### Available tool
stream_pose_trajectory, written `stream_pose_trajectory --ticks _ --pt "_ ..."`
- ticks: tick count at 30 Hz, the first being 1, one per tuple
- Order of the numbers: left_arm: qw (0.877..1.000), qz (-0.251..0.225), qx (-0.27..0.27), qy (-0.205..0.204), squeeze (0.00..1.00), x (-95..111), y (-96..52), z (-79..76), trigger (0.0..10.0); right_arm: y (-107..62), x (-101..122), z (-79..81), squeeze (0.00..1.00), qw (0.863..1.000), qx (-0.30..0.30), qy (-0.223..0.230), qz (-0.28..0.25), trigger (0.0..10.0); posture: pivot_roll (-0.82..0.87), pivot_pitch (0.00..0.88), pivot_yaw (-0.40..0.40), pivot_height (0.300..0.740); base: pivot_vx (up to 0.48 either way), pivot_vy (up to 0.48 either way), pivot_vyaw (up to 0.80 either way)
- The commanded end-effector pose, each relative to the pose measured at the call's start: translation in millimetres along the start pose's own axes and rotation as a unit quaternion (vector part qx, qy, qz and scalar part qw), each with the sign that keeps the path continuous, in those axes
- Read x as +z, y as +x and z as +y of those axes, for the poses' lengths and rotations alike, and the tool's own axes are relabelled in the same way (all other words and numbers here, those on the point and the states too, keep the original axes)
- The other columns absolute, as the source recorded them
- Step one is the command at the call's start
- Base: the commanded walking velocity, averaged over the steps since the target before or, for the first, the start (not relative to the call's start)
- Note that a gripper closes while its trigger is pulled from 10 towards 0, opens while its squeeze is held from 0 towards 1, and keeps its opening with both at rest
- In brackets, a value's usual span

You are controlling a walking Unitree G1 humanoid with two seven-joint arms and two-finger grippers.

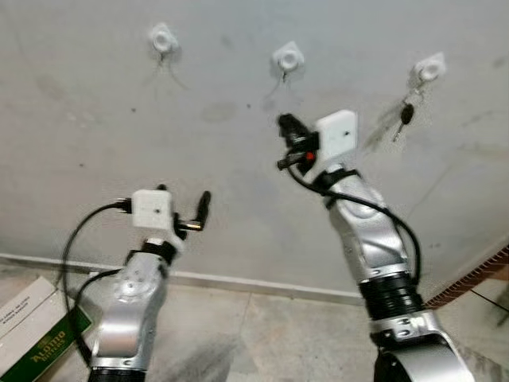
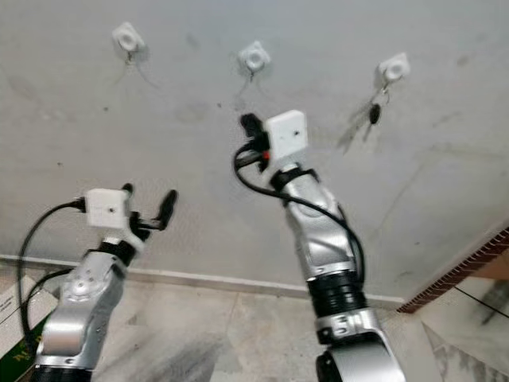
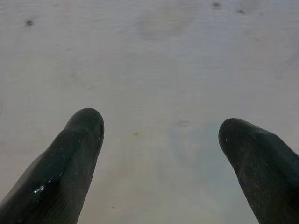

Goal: Hang keys on a hook

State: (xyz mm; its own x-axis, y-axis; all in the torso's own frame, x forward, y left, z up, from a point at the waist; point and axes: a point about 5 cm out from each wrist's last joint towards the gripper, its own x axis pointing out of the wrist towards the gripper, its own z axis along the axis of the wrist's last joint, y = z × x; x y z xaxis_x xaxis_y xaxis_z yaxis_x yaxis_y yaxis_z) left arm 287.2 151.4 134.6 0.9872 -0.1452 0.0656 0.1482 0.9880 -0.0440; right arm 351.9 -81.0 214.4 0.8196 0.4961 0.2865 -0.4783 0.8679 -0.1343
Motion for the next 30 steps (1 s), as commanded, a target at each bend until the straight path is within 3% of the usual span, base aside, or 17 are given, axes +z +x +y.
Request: stream_pose_trajectory --ticks 1,14,20,24,30 --pt "1.0 -0.006 -0.014 -0.001 0.0 3 0.9 -7.3 10.0 -1.9 7 -6.5 0.0 1.0 -0.007 -0.008 -0.013 10.0 0.02 0.053 -0.019 0.74 0.0 0.0 0.0" --pt "1.0 -0.01 -0.017 0.003 0.0 5 -1.1 -3.6 10.0 -11.0 2 6.0 0.0 1.0 0.005 0.001 -0.011 10.0 0.03 0.055 -0.012 0.74 0.0 0.0 0.0" --pt "1.0 -0.005 -0.012 0.008 0.0 4 -8.0 3.6 10.0 -33.1 -7 6.0 0.0 1.0 -0.007 0.011 0.009 10.0 0.03 0.056 -0.009 0.74 0.0 0.0 0.0" --pt "1.0 0.003 -0.009 0.012 0.0 0 -17.0 8.6 10.0 -59.0 -18 -0.6 0.0 0.999 -0.034 0.015 0.039 10.0 0.03 0.059 -0.005 0.74 0.0 0.0 0.0" --pt "1.0 0.008 -0.009 0.015 0.0 -1 -23.1 12.6 10.0 -77.6 -23 -9.5 0.0 0.996 -0.063 0.02 0.063 10.0 0.03 0.055 0.0 0.74 0.0 0.0 0.0"
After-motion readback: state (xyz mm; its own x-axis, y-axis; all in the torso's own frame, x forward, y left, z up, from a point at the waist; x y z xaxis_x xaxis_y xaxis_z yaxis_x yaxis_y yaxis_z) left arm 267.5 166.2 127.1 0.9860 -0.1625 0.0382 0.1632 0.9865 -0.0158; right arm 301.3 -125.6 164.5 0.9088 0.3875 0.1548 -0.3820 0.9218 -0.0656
